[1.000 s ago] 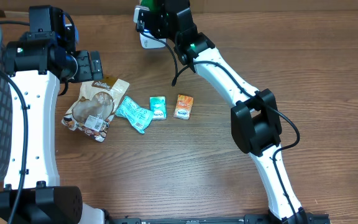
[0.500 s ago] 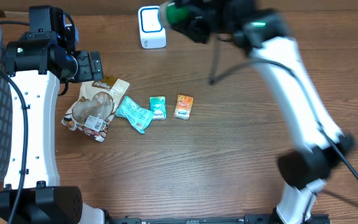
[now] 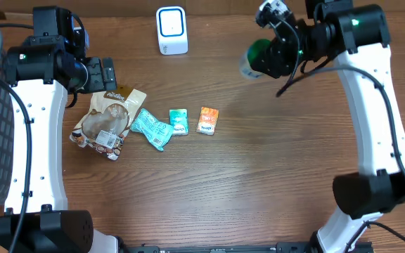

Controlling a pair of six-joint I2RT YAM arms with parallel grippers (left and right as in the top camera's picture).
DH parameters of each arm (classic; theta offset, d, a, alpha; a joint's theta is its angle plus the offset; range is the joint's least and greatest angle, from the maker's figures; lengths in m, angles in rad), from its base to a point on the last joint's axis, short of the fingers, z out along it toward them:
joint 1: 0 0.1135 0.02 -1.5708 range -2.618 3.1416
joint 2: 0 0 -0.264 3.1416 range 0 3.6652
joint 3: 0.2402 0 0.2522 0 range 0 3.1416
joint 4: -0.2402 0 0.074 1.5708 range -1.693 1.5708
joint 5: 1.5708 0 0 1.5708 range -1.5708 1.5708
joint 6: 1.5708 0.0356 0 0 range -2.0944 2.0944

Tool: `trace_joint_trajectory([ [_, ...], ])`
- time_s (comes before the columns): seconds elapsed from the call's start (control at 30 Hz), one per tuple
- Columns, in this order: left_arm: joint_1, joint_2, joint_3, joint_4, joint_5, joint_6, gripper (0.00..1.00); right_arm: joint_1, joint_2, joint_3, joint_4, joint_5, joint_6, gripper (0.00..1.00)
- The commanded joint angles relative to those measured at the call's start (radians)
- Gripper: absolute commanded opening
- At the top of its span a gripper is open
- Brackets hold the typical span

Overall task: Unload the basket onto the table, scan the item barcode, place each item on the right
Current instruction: 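Carry the jar right and set it down on the table, then open the right gripper and move it over the orange box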

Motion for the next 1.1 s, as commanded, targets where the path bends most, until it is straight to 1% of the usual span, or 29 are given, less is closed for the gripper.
trace_joint_trajectory([
  [0.0,0.002,-0.013,0.012,0.001,0.005,-0.01,1.0,-0.035,0.01,-0.043,0.004,0.029,0.01,0.13],
  [0.1,0.002,-0.013,0.012,0.001,0.005,-0.01,1.0,-0.055,0.037,-0.097,0.008,0.03,0.014,0.16],
  [0.23,0.002,-0.013,0.012,0.001,0.005,-0.01,0.99,-0.077,0.079,-0.164,0.021,0.045,0.02,0.17],
  [0.3,0.002,-0.013,0.012,0.001,0.005,-0.01,0.99,-0.086,0.101,-0.177,0.03,0.082,0.058,0.17],
  [0.43,0.002,-0.013,0.012,0.001,0.005,-0.01,1.0,-0.11,0.169,-0.195,0.076,0.203,0.19,0.17],
  [0.67,0.002,-0.013,0.012,0.001,0.005,-0.01,1.0,-0.136,0.243,-0.195,0.118,0.255,0.309,0.19],
  [0.83,0.002,-0.013,0.012,0.001,0.005,-0.01,0.99,-0.14,0.261,-0.222,0.132,0.262,0.318,0.22],
  [1.07,0.002,-0.013,0.012,0.001,0.005,-0.01,0.99,-0.145,0.261,-0.304,0.169,0.332,0.322,0.23],
])
